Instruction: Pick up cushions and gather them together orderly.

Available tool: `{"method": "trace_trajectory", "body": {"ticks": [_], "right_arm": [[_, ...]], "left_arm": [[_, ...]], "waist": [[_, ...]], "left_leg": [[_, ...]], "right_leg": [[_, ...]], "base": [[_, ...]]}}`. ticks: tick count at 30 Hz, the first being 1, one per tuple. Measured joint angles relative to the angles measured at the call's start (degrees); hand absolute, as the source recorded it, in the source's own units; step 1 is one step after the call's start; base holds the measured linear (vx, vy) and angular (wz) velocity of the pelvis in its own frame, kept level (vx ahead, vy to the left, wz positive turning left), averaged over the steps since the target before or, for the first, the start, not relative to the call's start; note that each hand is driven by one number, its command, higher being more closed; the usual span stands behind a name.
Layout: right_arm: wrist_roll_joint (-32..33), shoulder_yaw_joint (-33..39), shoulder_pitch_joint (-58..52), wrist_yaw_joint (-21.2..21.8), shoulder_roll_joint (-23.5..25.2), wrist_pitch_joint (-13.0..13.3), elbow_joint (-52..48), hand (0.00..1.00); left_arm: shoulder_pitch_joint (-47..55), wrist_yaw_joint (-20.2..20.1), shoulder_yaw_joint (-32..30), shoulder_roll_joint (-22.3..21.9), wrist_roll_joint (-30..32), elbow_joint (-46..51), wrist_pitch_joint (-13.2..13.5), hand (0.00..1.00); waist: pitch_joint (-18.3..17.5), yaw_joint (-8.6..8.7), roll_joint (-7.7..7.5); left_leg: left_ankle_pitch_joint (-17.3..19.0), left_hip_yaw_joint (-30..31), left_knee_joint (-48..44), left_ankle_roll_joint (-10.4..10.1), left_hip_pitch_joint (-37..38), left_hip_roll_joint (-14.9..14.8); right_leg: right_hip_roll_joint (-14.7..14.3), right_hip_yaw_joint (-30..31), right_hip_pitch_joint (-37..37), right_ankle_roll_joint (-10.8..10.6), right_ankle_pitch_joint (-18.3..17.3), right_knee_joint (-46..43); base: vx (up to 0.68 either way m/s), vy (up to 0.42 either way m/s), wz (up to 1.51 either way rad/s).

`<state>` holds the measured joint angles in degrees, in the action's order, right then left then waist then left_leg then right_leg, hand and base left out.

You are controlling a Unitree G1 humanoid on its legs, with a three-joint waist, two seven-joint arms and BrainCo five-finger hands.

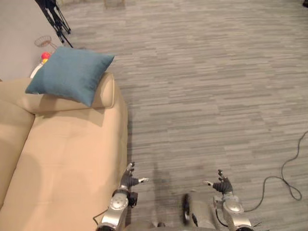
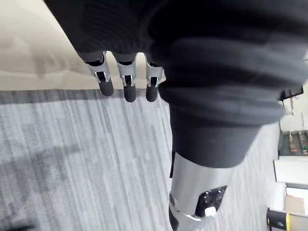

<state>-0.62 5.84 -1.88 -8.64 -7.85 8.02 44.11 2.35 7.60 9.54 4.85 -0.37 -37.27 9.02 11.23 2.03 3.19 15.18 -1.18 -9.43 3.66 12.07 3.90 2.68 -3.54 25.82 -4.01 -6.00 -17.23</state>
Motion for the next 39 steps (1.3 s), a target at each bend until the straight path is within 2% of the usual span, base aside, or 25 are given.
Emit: {"method": "trace_trajectory", "body": {"ticks": [2, 3, 5, 6, 7, 8, 10, 12, 14, 16, 17, 18, 20, 21, 22, 23, 24, 25, 28, 29, 32, 34, 35, 36, 39], "right_arm": [[-0.01, -0.02, -0.61, 0.03, 0.32, -0.16, -0.01, 0.0], [-0.02, 0.19, -1.16, 0.02, 0.4, -0.37, -0.02, 0.0], [0.0, 1.14, -1.69, 0.03, -0.02, -0.66, -0.17, 0.0], [0.03, 0.79, -1.42, 0.27, 0.1, -0.79, -0.24, 0.0], [0.27, -0.25, -1.41, 0.5, 0.37, -0.99, -1.28, 0.0], [0.34, -0.21, -1.76, 0.49, 0.72, -0.98, -2.1, 0.0], [0.89, -0.06, -2.39, -0.01, 2.16, -0.46, -4.27, 0.0], [1.49, 0.21, -2.32, -0.09, 2.23, 0.19, -5.04, 0.0], [2.53, 1.06, -1.37, -0.09, 1.2, 0.4, -4.52, 0.0], [2.79, 2.52, -1.31, -0.13, 0.49, 0.39, -3.41, 0.0], [2.81, 2.81, -1.32, -0.22, 0.23, 0.22, -1.0, 0.0], [2.8, 2.32, -1.3, -0.13, 0.65, -0.14, 0.33, 0.0], [2.74, 2.44, -0.79, -0.11, 0.39, -0.14, 0.74, 0.0], [2.65, 2.66, -0.11, 0.0, 0.31, -0.17, 1.73, 0.0], [2.35, 2.83, -0.31, 0.02, 0.42, -0.17, 1.86, 0.0], [2.14, 2.8, -0.52, 0.11, 0.72, -0.17, 1.86, 0.0], [1.66, 2.71, -1.68, 0.2, 0.8, -0.29, 1.9, 0.0], [0.87, 2.69, -2.41, 0.2, 0.74, -0.47, 1.9, 0.0], [0.11, 2.42, -3.61, 0.29, 0.96, -0.51, 1.59, 0.0], [0.12, 2.42, -3.97, 0.32, 1.14, -0.49, 1.01, 0.0], [0.4, 2.71, -7.06, 0.29, 2.16, -0.24, -3.2, 0.0], [0.74, 2.81, -8.7, 0.21, 2.71, -0.19, -3.45, 0.0], [0.92, 2.81, -10.19, 0.12, 3.45, -0.24, -3.38, 0.0], [1.67, 2.95, -10.48, 0.12, 3.0, -0.64, -3.16, 0.0], [3.78, 3.84, -9.64, 0.08, 3.28, -0.22, -6.02, 0.0]], "left_arm": [[0.35, 0.16, -0.17, 0.3, 0.16, -1.51, 0.0, 0.0], [0.6, 0.14, -0.3, 0.49, 0.4, -2.98, -0.05, 0.0], [0.35, 0.1, -0.12, -1.37, 1.05, -4.19, -0.07, 0.0], [0.39, 0.09, -1.31, -2.36, 1.06, -4.36, -0.08, 0.0], [1.45, 0.05, -3.67, -3.77, 0.96, -4.38, -0.11, 0.0], [1.53, 0.03, -4.05, -4.01, 0.94, -4.33, -0.08, 0.0], [1.72, 0.02, -4.0, -4.08, 0.74, -3.57, -0.01, 0.0], [2.25, 0.03, -3.79, -3.94, 0.64, -1.82, 0.23, 0.0], [2.67, -0.04, -3.25, -4.11, 0.32, -1.46, 0.22, 0.0], [3.74, -0.04, -2.98, -4.21, -0.14, -1.52, 0.14, 0.0], [4.57, 0.01, -3.03, -4.0, -0.23, -1.74, 0.03, 0.0], [5.13, 0.09, -3.27, -3.68, -0.48, -1.49, -0.11, 0.0], [4.86, 0.12, -4.52, -3.55, -1.15, -1.4, -0.01, 0.0], [5.6, 0.1, -5.14, -4.09, -1.31, -1.51, -0.03, 0.0], [5.76, 0.01, -4.93, -4.11, -1.32, -1.74, -0.06, 0.0], [6.2, 0.0, -4.68, -3.92, -1.33, -2.15, -0.1, 0.0], [6.22, 0.01, -4.35, -3.57, -1.33, -2.8, -0.25, 0.0], [6.51, 0.03, -4.12, -3.39, -1.34, -2.86, -0.43, 0.0], [6.09, 0.21, -4.21, -3.18, -2.53, -2.77, -0.42, 0.0], [5.59, 0.23, -4.58, -3.07, -2.6, -2.71, -0.39, 0.0], [4.34, 1.0, -6.47, -4.17, -3.39, -2.64, -0.38, 0.0], [4.73, 1.42, -7.57, -4.69, -3.4, -2.59, -0.38, 0.0], [5.23, 1.45, -7.93, -4.63, -3.37, -2.11, -0.39, 0.0], [5.46, 1.48, -8.05, -6.0, -3.32, -2.26, -0.65, 0.0], [5.46, 1.45, -8.01, -7.88, -3.32, -1.88, -0.7, 0.0]], "waist": [[-0.31, 0.15, -1.63], [-0.78, 0.54, -1.79], [-1.53, 0.66, 1.67], [-1.13, 0.13, 2.05], [-0.4, -0.18, 2.13], [-0.02, -0.29, 2.23], [0.79, -2.0, 0.81], [0.43, -3.28, -1.06], [0.56, -3.64, 0.08], [0.34, -4.4, 1.72], [0.36, -5.44, 2.09], [-0.84, -6.0, 0.37], [-1.24, -5.99, -0.03], [-1.24, -5.96, -0.12], [-1.18, -5.92, -0.52], [-1.22, -5.71, -1.27], [-1.28, -5.32, -1.79], [-1.32, -4.84, -1.84], [-1.62, -4.2, -1.37], [-1.64, -4.23, -1.39], [-1.69, -3.29, -1.81], [-2.09, -2.92, -2.66], [-2.65, -2.85, -4.05], [-2.59, -3.53, -2.13], [-3.69, -5.78, -0.09]], "left_leg": [[2.12, 1.83, -0.19, -3.56, 3.45, 0.08], [3.58, 3.82, -2.22, -5.59, 4.9, -0.54], [2.35, 4.99, -12.2, -8.01, 1.33, -4.18], [-3.39, 3.83, -22.34, -9.78, -2.78, -4.62], [-13.24, 1.84, -37.57, -11.51, -8.4, -6.51], [-12.18, 0.26, -44.15, -10.52, -10.61, -8.13], [-6.95, -5.61, -56.67, -3.82, -19.42, -12.01], [-4.21, -7.77, -52.25, -3.79, -26.11, -11.1], [-3.34, -7.68, -38.21, -4.47, -31.29, -10.23], [-6.19, -8.2, -17.05, -7.63, -31.13, -9.41], [-13.45, -10.31, -11.87, -3.09, -29.42, -9.15], [-11.92, -11.5, -10.69, -1.83, -28.43, -6.27], [-9.19, -11.04, -13.83, 1.58, -29.82, -4.96], [-5.75, -10.1, -16.0, 2.69, -28.74, -3.52], [-4.54, -9.13, -15.62, 2.95, -26.95, -2.7], [-3.48, -7.89, -14.11, 3.32, -23.66, -0.76], [-2.66, -4.99, -12.38, 3.95, -19.31, 1.35], [-2.45, -3.05, -11.26, 4.27, -16.18, 2.37], [-2.45, 4.4, -7.44, 4.32, -7.89, 3.18], [-2.45, 6.57, -7.52, 4.32, -7.04, 3.08], [-1.44, 14.92, -11.83, 2.55, -6.49, 2.97], [1.15, 19.24, -15.68, -1.0, -7.16, 3.2], [4.24, 22.34, -18.39, -2.46, -7.17, 3.94], [5.6, 24.09, -19.54, -3.11, -7.21, 1.73], [3.48, 24.2, -18.03, -6.89, -7.97, -3.34]], "right_leg": [[-0.46, 0.79, -0.13, 0.96, 6.87, 8.74], [-0.74, 1.74, 0.36, 2.97, 13.92, 6.12], [-2.27, -0.95, 1.28, 4.76, 12.19, -1.38], [-2.78, -1.56, -0.33, 4.97, 8.76, -3.36], [-3.15, -1.77, -6.12, 5.63, 6.01, -2.07], [-3.58, -1.91, -9.38, 5.9, 5.19, -0.94], [-3.15, -2.12, -21.25, 7.92, 3.24, 3.88], [-0.81, -1.92, -26.31, 5.76, 0.64, 7.61], [-0.12, -2.6, -29.42, 3.75, -1.78, 8.52], [0.56, -2.65, -32.6, 1.98, -5.2, 8.25], [0.5, -2.41, -35.12, 1.21, -7.97, 8.39], [3.02, -1.63, -36.28, 1.45, -8.26, 8.58], [4.12, -0.91, -35.35, 0.96, -7.94, 5.84], [5.12, -0.62, -33.43, -0.42, -8.01, -3.04], [6.01, -0.05, -31.2, -4.03, -7.12, -10.6], [7.23, 2.38, -26.91, -11.1, -2.49, -23.04], [7.74, 3.79, -22.49, -11.19, -2.37, -36.39], [8.44, 2.84, -20.46, -8.81, -3.99, -41.94], [6.61, -1.38, -12.81, -1.37, -8.59, -40.22], [5.16, -0.92, -10.91, -0.62, -9.43, -36.56], [-1.62, 10.52, -7.53, -2.13, -8.35, -15.56], [-3.46, 20.16, -7.7, -2.83, -3.82, -6.56], [-2.28, 22.83, -8.08, -4.9, 3.44, -4.9], [-3.51, 19.22, -8.06, -2.63, 1.24, -8.21], [-2.73, 10.69, -9.72, 0.55, -1.09, -10.0]], "base": [[0.69, -0.103, 0.56], [0.75, -0.168, 0.67], [0.76, -0.177, 0.57], [0.89, -0.199, 0.23], [0.75, -0.162, 0.16], [0.7, -0.143, 0.14], [0.67, -0.09, 0.13], [0.57, -0.022, 0.04], [0.51, 0.085, 0.11], [0.51, 0.168, 0.04], [0.56, 0.19, 0.15], [0.59, 0.19, 0.29], [0.62, 0.213, 0.43], [0.57, 0.244, 0.43], [0.54, 0.223, 0.59], [0.67, 0.216, 0.88], [0.68, 0.171, 1.12], [0.58, 0.105, 1.16], [0.5, 0.006, 1.12], [0.5, -0.071, 1.34], [0.5, -0.166, 1.92], [0.42, -0.286, 2.02], [0.49, -0.388, 2.13], [0.49, -0.379, 1.9], [0.34, -0.362, 1.44]]}}
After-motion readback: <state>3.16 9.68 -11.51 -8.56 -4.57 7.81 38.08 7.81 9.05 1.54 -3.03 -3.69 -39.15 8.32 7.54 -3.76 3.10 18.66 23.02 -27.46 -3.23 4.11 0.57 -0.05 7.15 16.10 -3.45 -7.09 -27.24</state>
